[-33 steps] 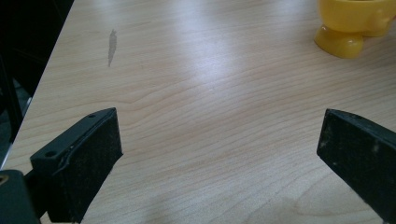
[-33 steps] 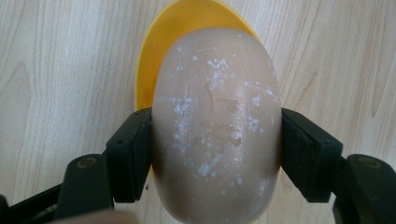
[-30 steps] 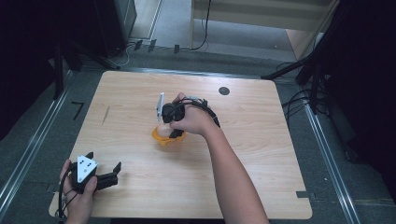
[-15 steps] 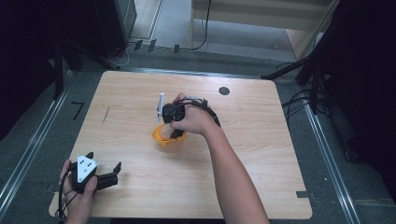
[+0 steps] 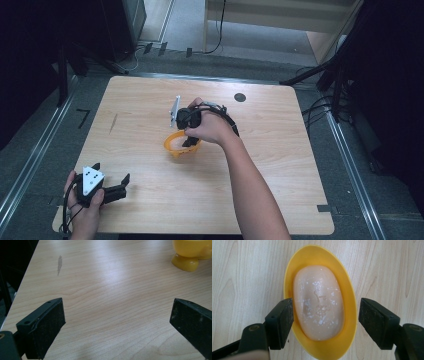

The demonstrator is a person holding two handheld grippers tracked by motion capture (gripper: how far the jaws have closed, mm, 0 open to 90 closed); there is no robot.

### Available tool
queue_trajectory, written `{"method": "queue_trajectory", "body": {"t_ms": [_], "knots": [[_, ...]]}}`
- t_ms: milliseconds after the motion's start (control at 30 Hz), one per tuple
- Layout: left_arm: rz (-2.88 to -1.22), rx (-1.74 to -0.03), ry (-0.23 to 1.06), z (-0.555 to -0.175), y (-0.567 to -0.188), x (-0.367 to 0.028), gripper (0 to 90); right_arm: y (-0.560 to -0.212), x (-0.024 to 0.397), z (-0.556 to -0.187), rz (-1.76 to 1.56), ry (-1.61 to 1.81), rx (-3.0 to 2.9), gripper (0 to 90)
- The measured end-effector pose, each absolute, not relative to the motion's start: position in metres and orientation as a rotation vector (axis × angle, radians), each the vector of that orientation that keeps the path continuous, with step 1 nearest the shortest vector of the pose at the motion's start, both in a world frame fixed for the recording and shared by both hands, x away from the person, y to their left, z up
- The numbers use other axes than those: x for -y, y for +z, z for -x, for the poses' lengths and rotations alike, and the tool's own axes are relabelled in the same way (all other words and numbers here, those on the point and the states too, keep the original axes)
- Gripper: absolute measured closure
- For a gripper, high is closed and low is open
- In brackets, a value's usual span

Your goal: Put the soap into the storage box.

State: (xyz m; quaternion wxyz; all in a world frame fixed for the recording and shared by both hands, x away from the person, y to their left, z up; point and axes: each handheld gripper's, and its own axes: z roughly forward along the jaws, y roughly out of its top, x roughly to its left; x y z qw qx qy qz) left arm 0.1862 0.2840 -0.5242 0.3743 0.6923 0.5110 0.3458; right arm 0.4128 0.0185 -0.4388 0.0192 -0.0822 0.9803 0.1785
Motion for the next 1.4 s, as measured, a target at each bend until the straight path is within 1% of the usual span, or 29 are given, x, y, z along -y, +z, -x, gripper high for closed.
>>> {"method": "queue_trajectory", "body": {"t_ms": [467,633,767,900,1400], "knots": [[-1.769,-1.311,0.881,-0.187,-0.524,-0.284,0.3,-0.440,0.001,-0.406,0.167,0.595,-3.045,27.4],[-1.769,-1.312,0.883,-0.187,-0.524,-0.284,0.3,-0.441,0.009,-0.401,0.158,0.604,-3.044,23.3],[-1.768,-1.316,0.887,-0.187,-0.524,-0.284,0.2,-0.441,0.016,-0.397,0.118,0.607,-3.054,17.5],[-1.773,-1.315,0.890,-0.187,-0.524,-0.284,0.2,-0.441,0.022,-0.393,0.100,0.625,-3.044,13.9],[-1.775,-1.315,0.888,-0.188,-0.524,-0.284,0.2,-0.458,0.054,-0.375,0.002,0.652,-3.071,13.2]]}}
